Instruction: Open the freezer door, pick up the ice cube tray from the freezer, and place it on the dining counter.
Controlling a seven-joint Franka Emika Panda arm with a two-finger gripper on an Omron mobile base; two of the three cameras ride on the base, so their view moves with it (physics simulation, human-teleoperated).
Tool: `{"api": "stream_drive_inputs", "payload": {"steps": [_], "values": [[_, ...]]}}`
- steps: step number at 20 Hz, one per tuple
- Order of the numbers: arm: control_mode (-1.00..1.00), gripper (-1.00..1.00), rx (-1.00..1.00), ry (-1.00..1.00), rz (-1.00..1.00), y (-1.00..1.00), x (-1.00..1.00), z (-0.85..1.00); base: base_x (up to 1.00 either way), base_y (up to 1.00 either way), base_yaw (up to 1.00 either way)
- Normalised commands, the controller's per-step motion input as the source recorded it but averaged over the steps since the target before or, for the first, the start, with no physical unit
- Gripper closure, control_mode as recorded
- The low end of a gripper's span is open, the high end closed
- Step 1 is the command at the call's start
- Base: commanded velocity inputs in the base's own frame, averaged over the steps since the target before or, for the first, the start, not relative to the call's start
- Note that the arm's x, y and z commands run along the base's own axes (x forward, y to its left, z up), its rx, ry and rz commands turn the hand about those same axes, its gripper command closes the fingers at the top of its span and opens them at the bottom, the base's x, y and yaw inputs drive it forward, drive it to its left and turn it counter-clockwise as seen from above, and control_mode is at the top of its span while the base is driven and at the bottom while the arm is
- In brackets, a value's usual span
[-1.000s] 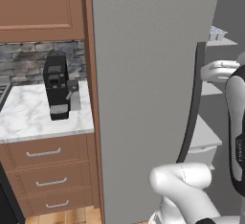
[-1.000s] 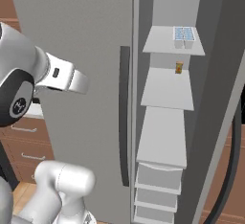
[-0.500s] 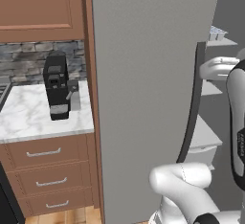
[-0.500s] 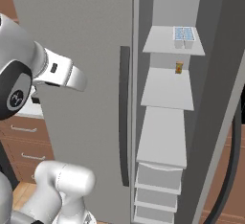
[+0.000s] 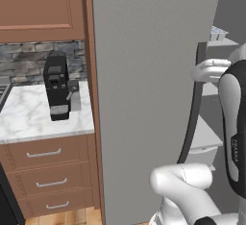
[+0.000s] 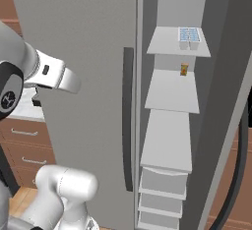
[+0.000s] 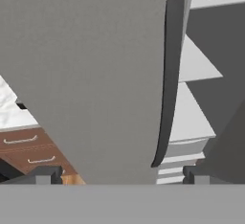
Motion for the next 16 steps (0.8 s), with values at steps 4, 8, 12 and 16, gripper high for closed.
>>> {"api": "stream_drive_inputs", "payload": {"steps": [4, 8, 12, 16], "values": [[1.00, -1.00, 0.00, 0.00, 0.00, 0.03, 0.00, -0.02, 0.00, 0.00, 0.01], [1.00, -1.00, 0.00, 0.00, 0.00, 0.00, 0.00, 0.00, 0.00, -0.24, 0.03], [1.00, -1.00, 0.00, 0.00, 0.00, 0.00, 0.00, 0.00, 0.00, -0.74, 0.00], [1.00, -1.00, 0.00, 0.00, 0.00, 0.00, 0.00, 0.00, 0.00, -0.75, 0.00]]}}
